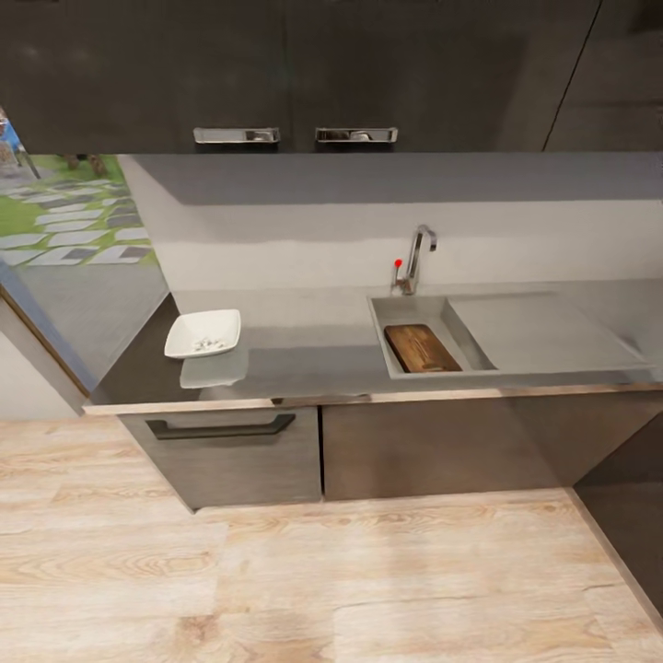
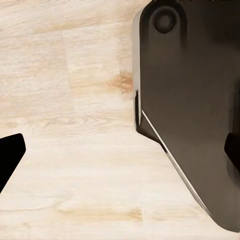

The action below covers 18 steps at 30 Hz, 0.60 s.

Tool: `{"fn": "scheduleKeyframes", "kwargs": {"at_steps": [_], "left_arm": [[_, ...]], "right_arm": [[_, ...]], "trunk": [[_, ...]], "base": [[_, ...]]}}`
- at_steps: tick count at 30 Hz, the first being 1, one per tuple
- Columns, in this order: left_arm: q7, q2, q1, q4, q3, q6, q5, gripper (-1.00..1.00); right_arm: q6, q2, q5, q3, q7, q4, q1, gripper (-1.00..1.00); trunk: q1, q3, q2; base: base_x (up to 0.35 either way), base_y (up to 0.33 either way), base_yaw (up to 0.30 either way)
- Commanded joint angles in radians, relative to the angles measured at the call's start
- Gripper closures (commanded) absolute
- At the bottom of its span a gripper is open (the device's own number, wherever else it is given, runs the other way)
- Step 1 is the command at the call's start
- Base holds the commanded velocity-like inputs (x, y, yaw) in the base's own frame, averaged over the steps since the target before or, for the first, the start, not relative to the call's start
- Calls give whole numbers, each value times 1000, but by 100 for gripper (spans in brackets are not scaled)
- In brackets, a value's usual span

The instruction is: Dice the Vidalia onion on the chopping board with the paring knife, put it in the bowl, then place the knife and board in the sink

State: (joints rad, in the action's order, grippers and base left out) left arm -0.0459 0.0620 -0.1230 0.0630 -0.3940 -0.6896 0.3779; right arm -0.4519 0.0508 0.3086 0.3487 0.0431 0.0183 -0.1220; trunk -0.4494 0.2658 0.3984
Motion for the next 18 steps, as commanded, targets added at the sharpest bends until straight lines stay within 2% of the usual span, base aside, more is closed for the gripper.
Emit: {"fn": "scheduleKeyframes", "kwargs": {"at_steps": [1,18], "left_arm": [[-5,0,0,2,-9,-4,3,-100],[-5,-1,0,2,-9,-4,3,-100]], "right_arm": [[-3,0,10,6,4,-1,-1,-100],[-2,8,10,6,13,-1,-1,-100]], "trunk": [[-1,0,2],[-1,-27,2]], "base": [[0,0,0],[0,0,0]]}}
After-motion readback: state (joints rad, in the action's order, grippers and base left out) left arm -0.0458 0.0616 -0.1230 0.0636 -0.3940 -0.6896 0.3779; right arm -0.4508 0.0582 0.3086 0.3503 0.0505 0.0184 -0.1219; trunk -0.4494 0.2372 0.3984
